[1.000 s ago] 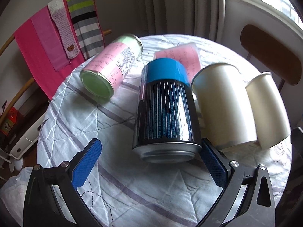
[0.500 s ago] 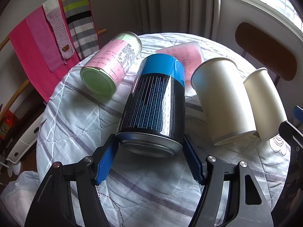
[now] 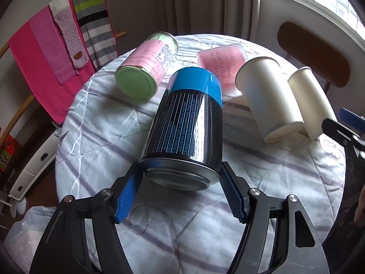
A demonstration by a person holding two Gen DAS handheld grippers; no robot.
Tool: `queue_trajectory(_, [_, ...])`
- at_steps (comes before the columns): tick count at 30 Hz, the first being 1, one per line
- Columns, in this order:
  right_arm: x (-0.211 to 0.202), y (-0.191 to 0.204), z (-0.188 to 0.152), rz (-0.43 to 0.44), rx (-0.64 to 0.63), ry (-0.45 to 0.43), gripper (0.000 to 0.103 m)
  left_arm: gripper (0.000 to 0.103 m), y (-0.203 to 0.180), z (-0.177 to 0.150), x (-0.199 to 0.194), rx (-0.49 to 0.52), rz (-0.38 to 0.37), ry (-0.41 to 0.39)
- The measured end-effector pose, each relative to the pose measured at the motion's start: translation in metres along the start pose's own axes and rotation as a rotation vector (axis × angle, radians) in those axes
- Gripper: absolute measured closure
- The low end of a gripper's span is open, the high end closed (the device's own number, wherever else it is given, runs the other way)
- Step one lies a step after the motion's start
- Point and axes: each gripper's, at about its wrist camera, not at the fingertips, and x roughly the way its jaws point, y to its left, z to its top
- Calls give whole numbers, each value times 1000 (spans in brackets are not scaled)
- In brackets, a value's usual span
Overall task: Flip cup upright
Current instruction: 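Close the left tool on the blue cup while the right tool grips the white paper cup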
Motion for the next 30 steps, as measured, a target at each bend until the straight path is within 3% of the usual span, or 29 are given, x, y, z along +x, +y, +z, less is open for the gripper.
queue_trajectory(5, [7,-1,7,-23,9,36,22,32,13,-9,-6,8,32,19])
queue_trajectory(10, [22,-5,20,-20,13,98,22,13,18,-9,-20,24,29,-19])
queue_trajectory(14, [32,-7,29,-11,13,138,22,11,21,-5,-33,26,-4,-47])
queue_trajectory(20, [46,-11,41,16,-6,220,22,8,22,22,-24,31,-65,-19])
queue_trajectory(26, [59,-18,48,58,25,284,22,8,16,48,-1,51,1,34])
queue_trajectory(30, [68,-20,53,72,26,315,22,8,13,60,17,44,-7,78])
